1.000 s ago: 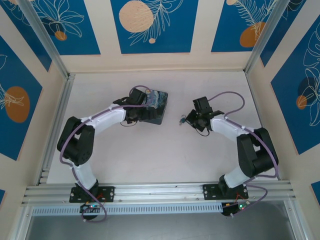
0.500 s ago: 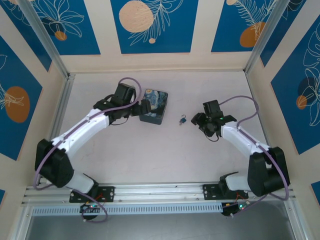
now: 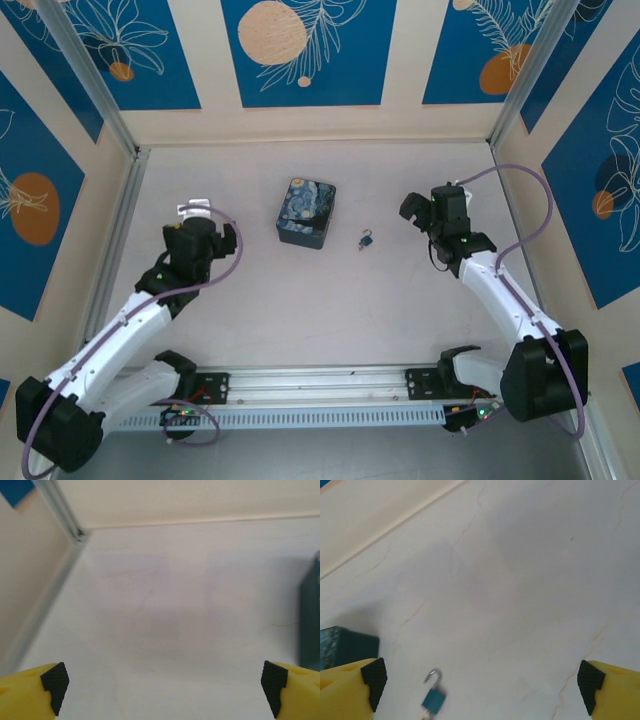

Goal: Unlock the padlock with the key

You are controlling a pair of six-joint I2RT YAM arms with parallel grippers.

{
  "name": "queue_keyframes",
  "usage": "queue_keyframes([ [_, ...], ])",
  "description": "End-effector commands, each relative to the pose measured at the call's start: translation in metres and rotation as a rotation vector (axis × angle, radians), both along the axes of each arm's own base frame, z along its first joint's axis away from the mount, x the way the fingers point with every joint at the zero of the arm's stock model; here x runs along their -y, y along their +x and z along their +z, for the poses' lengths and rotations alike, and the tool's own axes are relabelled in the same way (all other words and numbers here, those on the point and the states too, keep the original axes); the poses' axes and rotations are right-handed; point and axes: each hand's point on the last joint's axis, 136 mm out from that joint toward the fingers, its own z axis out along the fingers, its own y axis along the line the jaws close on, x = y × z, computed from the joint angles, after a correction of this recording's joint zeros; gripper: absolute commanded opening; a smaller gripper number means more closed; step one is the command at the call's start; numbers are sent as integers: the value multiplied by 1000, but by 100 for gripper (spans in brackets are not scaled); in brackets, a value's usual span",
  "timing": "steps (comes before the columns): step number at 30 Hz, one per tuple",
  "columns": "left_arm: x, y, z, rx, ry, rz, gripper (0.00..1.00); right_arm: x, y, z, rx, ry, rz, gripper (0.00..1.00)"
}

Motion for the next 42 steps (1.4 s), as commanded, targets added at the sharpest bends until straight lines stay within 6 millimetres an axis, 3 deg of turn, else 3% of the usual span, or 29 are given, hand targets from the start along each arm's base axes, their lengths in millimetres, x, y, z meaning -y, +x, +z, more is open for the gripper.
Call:
queue_keyframes([
  [1, -27, 12, 8, 104, 148, 62, 100, 32, 13, 11, 91, -164, -47, 100],
  [6, -46, 29, -47, 106, 110, 106, 100, 55, 14, -24, 67, -223, -66, 100],
  [10, -57, 42, -87, 119, 62, 127, 100, 54, 21, -49, 105, -277, 2, 99],
  [14, -57, 60, -91, 150, 23, 79, 100, 42, 27, -66, 190, -314, 102, 100],
  [18, -57, 68, -111, 131, -49, 18, 100, 24, 30, -75, 269, -306, 216, 100],
  [20, -42, 77, -116, 95, -65, -78, 100, 9, 34, -88, 267, -296, 314, 100],
  [21, -36, 79, -122, 89, -59, -121, 100, 7, 38, -85, 317, -300, 321, 99],
  [23, -24, 83, -132, 40, -63, -189, 100, 7, 35, -91, 251, -253, 355, 100],
  [42, -22, 84, -130, 46, -68, -209, 100, -4, 36, -89, 268, -238, 431, 99],
])
